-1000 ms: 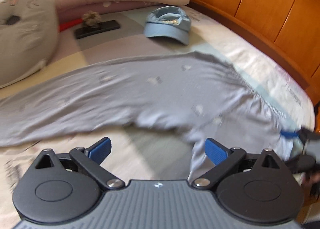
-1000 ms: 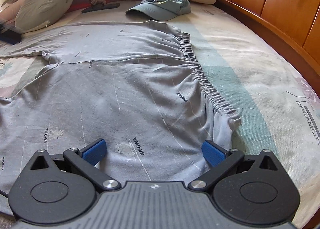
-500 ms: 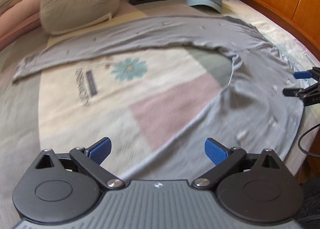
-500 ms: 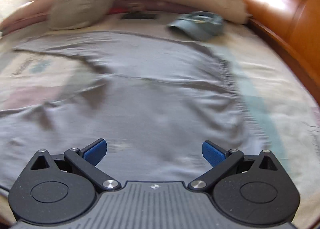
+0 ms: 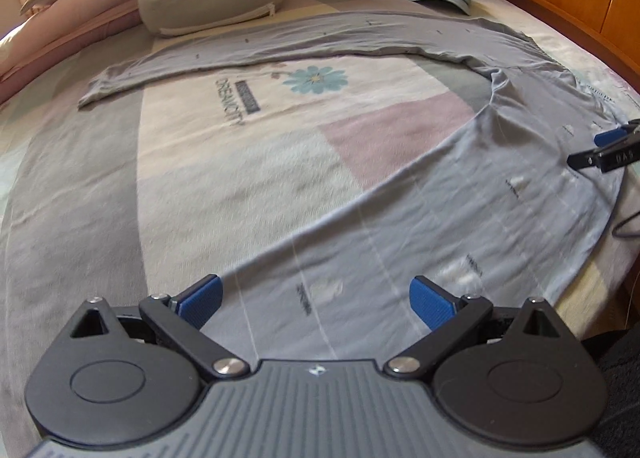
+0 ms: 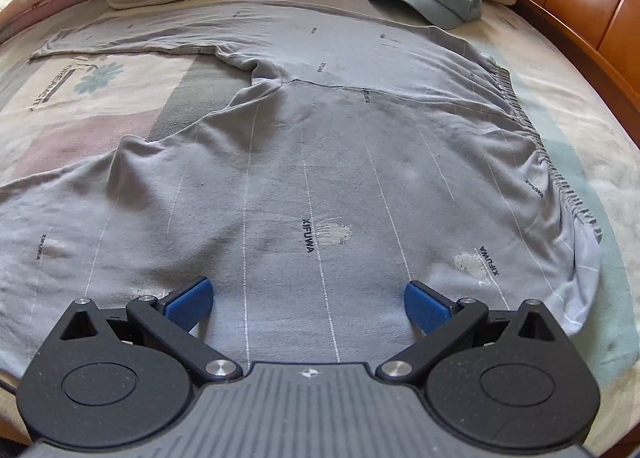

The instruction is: Fold clothes

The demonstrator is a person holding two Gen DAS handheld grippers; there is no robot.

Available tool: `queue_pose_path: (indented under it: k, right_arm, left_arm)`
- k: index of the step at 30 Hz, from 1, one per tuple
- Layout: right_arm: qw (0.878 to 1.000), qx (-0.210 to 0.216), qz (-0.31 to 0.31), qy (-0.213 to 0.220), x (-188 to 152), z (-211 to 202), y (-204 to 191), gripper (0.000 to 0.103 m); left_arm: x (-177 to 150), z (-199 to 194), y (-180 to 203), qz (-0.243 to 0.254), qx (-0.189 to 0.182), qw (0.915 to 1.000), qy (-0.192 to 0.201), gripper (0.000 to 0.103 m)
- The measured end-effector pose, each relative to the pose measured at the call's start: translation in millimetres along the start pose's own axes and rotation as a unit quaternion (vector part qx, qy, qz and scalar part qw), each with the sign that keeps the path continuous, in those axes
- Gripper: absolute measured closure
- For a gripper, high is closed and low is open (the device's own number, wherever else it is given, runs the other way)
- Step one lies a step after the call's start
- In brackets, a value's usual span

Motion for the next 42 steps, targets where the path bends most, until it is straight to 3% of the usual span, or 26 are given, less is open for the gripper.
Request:
queue_pose_path:
  k: [11, 18, 22, 26, 28, 32, 37, 42]
  right_arm:
    - [1.0, -0.016, 0.011, -0.01, 0.8, 1.0, -2.5, 0.0]
    - [1.0, -0.019, 0.016, -0.007, 0.5, 1.3, -2.9, 0.0]
    - [0.999, -0.025, 0.018, -0.01, 1.2, 1.3, -3.7, 0.0]
    - [0.999, -0.027, 0.022, -0.011, 0.4, 0.8, -3.4, 0.0]
    - [0.999, -0.027, 0.023, -0.01, 0.2, 0.8, -3.4, 0.0]
    - [0.999, -0.029, 0.023, -0.017, 1.4, 1.5, -3.5, 0.0]
    - [0.998, -0.041, 0.032, -0.019, -0.3, -0.2, -4.6, 0.0]
    - [0.997, -0.061, 0.037, -0.027, 0.4, -5.9, -7.1, 0.0]
  left_arm:
    - [-57.0, -7.4, -36.5, -0.097, 0.005, 0.9951, -0.015, 0.004]
    - [-62.0, -25.1, -72.1, -0.181, 0.022, 0.9832, 0.009, 0.004]
    - [-69.3, -19.2, -85.2, -0.196, 0.032, 0.9801, 0.008, 0.004]
    - [-86.0, -22.2, -109.5, -0.223, 0.065, 0.9726, 0.003, 0.004]
    - [-81.4, -27.0, -116.9, -0.246, 0.055, 0.9676, 0.018, 0.004]
    - [-68.9, -23.3, -120.7, -0.235, 0.062, 0.9695, 0.03, 0.004]
    - [-76.2, -10.3, -124.5, -0.233, 0.076, 0.9695, 0.013, 0.004]
    - [-65.3, -25.1, -126.3, -0.222, 0.087, 0.971, 0.013, 0.004]
Point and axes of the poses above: each gripper's, at about its wrist camera, not at the fingertips, and z roughly the way its jaws point, y to its right, x to its top, the point moved 8 cm from there along z, roughly the way its jaws point, and after that the axes turned 5 degrees about z, right-handed, at the moved point
